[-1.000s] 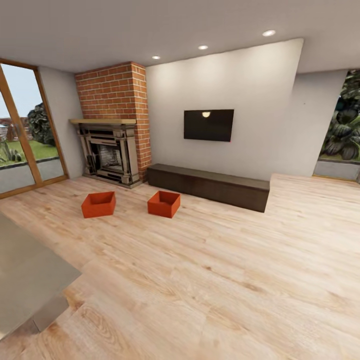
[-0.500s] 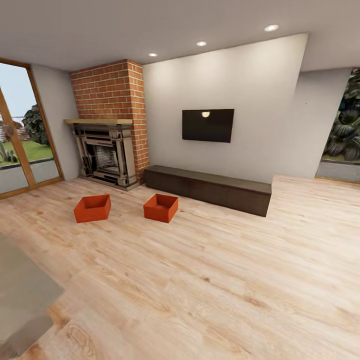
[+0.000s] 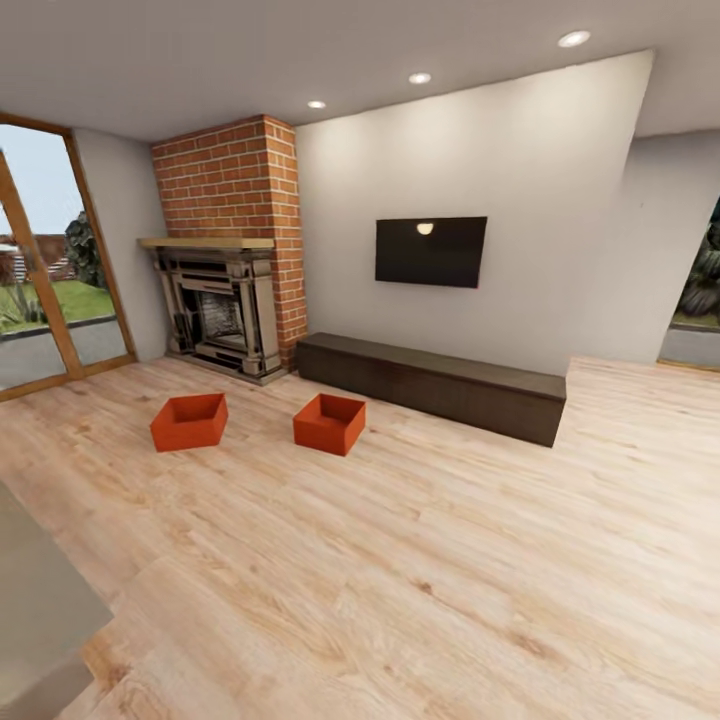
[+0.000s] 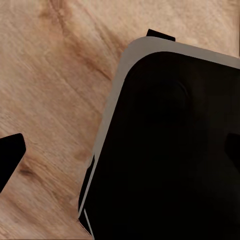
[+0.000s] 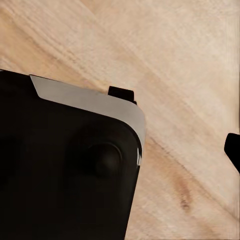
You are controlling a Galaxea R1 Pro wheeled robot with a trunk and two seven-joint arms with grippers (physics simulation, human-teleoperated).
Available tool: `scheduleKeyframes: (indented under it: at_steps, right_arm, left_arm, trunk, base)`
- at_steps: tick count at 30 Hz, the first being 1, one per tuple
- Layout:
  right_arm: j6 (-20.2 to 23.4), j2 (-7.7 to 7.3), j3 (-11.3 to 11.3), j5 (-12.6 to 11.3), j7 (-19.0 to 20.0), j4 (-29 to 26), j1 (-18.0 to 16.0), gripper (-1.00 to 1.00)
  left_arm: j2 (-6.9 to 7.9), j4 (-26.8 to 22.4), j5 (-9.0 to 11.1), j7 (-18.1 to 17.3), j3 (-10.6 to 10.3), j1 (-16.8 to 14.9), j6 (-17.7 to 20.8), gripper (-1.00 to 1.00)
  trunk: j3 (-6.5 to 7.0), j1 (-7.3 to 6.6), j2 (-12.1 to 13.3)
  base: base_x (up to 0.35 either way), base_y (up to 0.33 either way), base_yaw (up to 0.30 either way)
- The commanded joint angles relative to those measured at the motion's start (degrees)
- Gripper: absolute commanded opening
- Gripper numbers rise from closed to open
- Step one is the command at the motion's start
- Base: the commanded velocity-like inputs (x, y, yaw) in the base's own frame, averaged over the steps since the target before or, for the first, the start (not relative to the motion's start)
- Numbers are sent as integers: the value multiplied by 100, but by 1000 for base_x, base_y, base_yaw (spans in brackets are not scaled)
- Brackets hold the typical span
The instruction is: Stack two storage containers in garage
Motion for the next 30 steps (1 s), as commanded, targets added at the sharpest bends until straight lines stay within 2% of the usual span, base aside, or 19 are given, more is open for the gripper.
scheduleKeyframes:
  at_steps: [1,12,30]
  right_arm:
    - [-34,0,30,-13,3,18,-7,100]
    - [-34,0,30,-17,3,18,-7,100]
    - [-27,-9,30,16,11,18,-7,100]
  left_arm:
    - [-1,1,18,7,15,-2,-15,100]
    - [-1,-2,18,7,15,-2,-15,100]
    - [-1,1,18,7,15,-3,-15,100]
  trunk:
    - [-6,3,-3]
    - [-6,3,-3]
    - [-6,3,-3]
  base:
    - [323,0,245]
    - [323,0,224]
    - [323,0,11]
